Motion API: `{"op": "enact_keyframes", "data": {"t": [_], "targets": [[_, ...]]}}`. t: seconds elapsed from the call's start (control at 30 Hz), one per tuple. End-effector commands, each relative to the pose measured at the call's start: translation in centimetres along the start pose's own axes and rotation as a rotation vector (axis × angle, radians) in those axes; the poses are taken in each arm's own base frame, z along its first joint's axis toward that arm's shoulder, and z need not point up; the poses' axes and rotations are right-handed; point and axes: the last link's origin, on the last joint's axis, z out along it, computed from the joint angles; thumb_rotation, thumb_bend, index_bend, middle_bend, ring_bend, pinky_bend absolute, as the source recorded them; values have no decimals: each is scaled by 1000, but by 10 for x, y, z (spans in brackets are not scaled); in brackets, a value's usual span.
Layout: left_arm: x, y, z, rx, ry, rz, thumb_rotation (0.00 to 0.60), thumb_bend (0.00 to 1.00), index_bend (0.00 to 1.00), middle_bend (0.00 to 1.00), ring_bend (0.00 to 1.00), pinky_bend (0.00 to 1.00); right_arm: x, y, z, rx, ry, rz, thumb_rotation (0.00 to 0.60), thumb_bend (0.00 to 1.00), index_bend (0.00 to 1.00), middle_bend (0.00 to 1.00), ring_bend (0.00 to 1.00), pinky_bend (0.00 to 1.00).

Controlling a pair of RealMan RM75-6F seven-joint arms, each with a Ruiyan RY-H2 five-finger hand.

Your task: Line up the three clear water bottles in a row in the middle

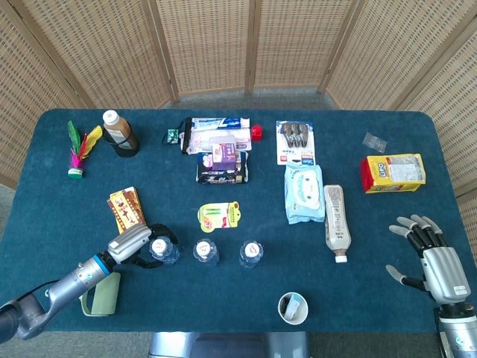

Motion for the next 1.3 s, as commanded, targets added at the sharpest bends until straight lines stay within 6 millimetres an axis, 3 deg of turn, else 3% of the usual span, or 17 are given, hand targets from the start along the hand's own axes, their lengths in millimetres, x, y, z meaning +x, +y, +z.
{"op": "enact_keyframes", "data": {"t": [0.03,0.23,0.33,0.5,0.77,0.97,1.13,1.3], "targets": [[0,-1,0,4,4,11,600,266,345,421,300,429,0,0,0,0,-1,0,600,224,257,179,113,74],[-2,-4,0,16,3,25,600,260,345,419,286,397,0,-1,-1,8,-3,7,600,224,258,179,113,74],[-3,-5,-1,15,-18,9,600,249,332,336,206,345,0,-1,-1,10,-5,7,600,224,257,179,113,74],[-2,-7,-1,7,-24,-1,600,231,177,183,97,279,1,-2,-1,13,-3,7,600,224,258,179,114,74],[2,-8,-5,-6,-26,7,600,214,29,77,7,187,1,-2,-1,14,-4,6,600,224,258,179,113,74],[24,-4,-20,-19,-24,16,600,207,0,3,0,124,1,-3,-2,18,-3,6,600,224,258,179,113,74],[43,-1,-37,-6,39,29,600,206,0,0,0,84,1,-3,-3,16,-9,9,600,224,258,179,113,74],[73,8,-73,15,191,71,600,206,0,0,0,68,2,-4,-2,16,-15,15,600,224,258,179,113,74]]}}
